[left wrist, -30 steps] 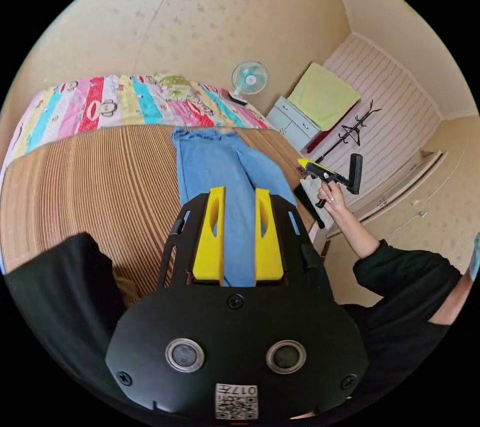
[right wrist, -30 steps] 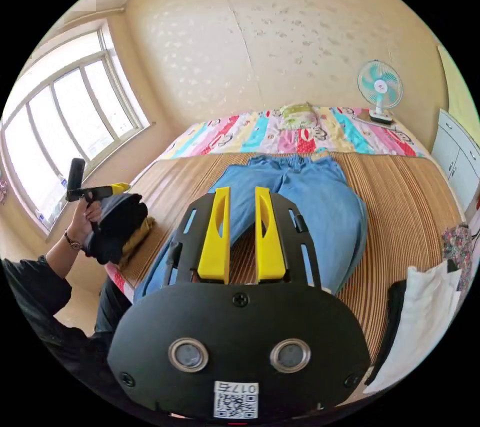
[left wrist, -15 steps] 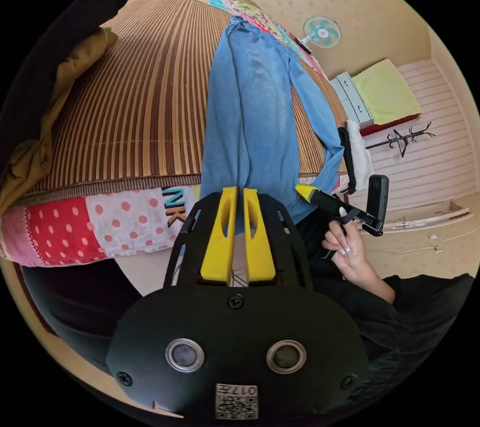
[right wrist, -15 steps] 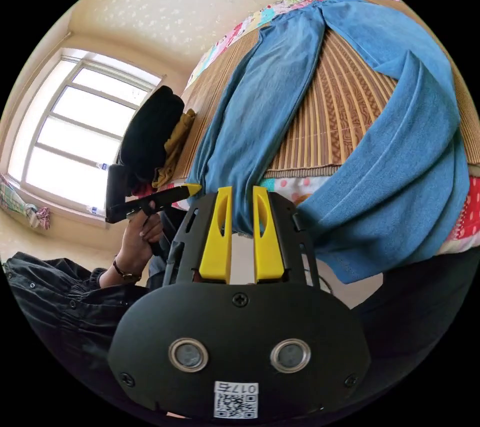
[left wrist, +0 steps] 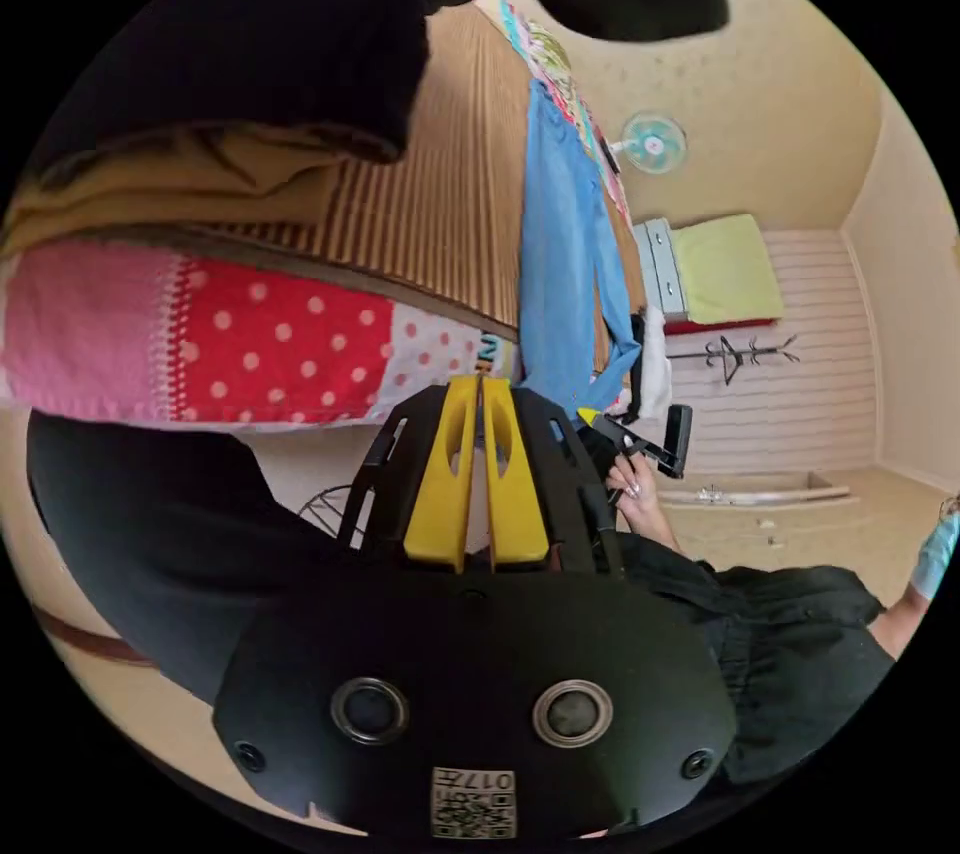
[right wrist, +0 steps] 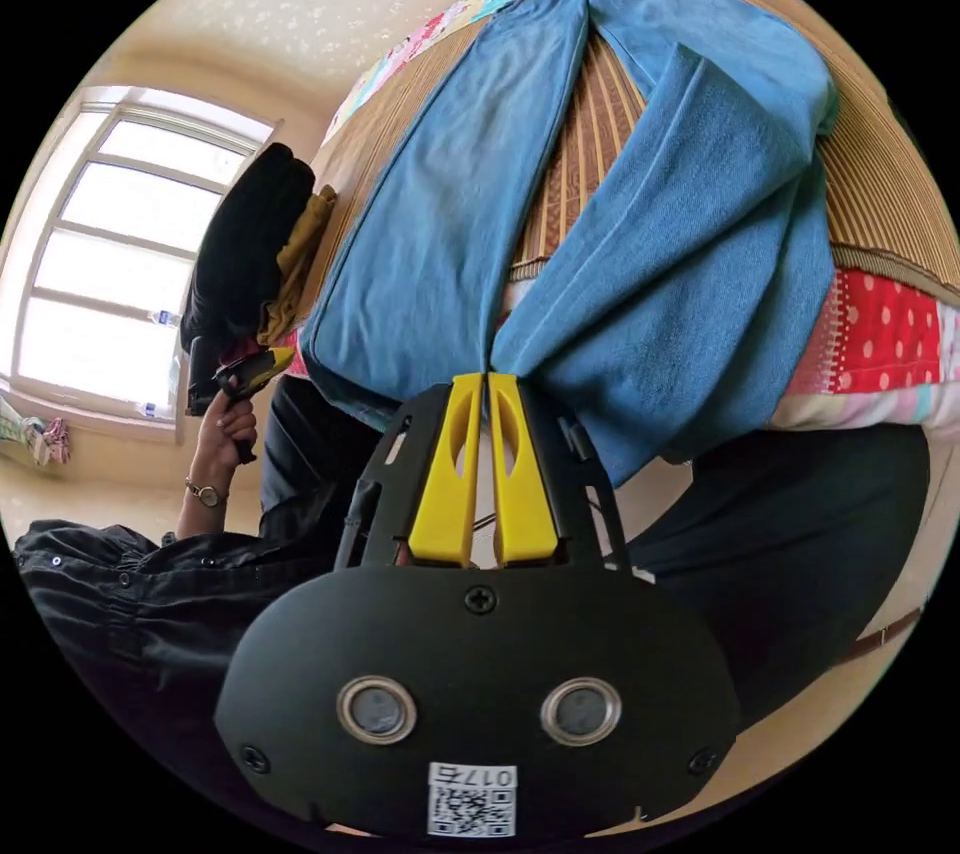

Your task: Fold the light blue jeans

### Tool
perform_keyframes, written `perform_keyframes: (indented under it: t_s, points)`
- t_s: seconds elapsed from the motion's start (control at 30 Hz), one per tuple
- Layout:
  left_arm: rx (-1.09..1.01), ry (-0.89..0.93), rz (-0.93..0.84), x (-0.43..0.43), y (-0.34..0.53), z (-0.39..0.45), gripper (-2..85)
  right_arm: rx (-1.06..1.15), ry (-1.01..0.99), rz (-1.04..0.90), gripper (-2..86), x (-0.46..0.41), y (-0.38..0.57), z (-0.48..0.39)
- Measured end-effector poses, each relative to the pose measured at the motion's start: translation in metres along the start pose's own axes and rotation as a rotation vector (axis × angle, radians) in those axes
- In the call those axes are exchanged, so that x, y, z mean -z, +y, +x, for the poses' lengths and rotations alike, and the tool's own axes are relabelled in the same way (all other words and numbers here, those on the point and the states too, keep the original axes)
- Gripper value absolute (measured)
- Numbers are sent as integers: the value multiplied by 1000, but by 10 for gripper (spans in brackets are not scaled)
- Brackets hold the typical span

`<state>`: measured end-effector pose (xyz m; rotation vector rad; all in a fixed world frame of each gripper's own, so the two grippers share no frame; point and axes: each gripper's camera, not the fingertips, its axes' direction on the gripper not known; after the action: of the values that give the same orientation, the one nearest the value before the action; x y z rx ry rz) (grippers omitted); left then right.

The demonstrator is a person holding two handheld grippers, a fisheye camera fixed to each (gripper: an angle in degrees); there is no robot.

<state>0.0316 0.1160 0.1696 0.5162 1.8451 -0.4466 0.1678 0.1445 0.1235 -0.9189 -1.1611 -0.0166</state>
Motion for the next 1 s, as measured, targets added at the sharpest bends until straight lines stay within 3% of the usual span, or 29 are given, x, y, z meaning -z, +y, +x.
perform_keyframes:
  t_s: [0.17,0.27,0.43,0.53,0.6,0.77,0.87,1.0]
  points:
    - [-174,57,-24,25,3,48,88,-14,-57,43,18,8,8,-5]
    - [-272,-25,-117,8,-4,95,119,-17,-52,122,22,22,14,-10]
    - [-274,-222,-226,-16,-17,109,77,-66,32,293,30,57,23,-13]
    - [-263,-85,-255,22,-27,86,15,-99,35,304,40,72,24,-8]
    - [-285,126,-241,67,-27,48,3,-113,55,330,51,83,31,-4]
    - [-17,205,-96,164,-6,-52,9,-272,261,400,73,101,53,17]
    - [-89,220,-17,214,13,-45,66,-347,309,343,84,98,52,47]
    - [-131,219,-6,251,24,-26,82,-219,78,37,35,71,28,79]
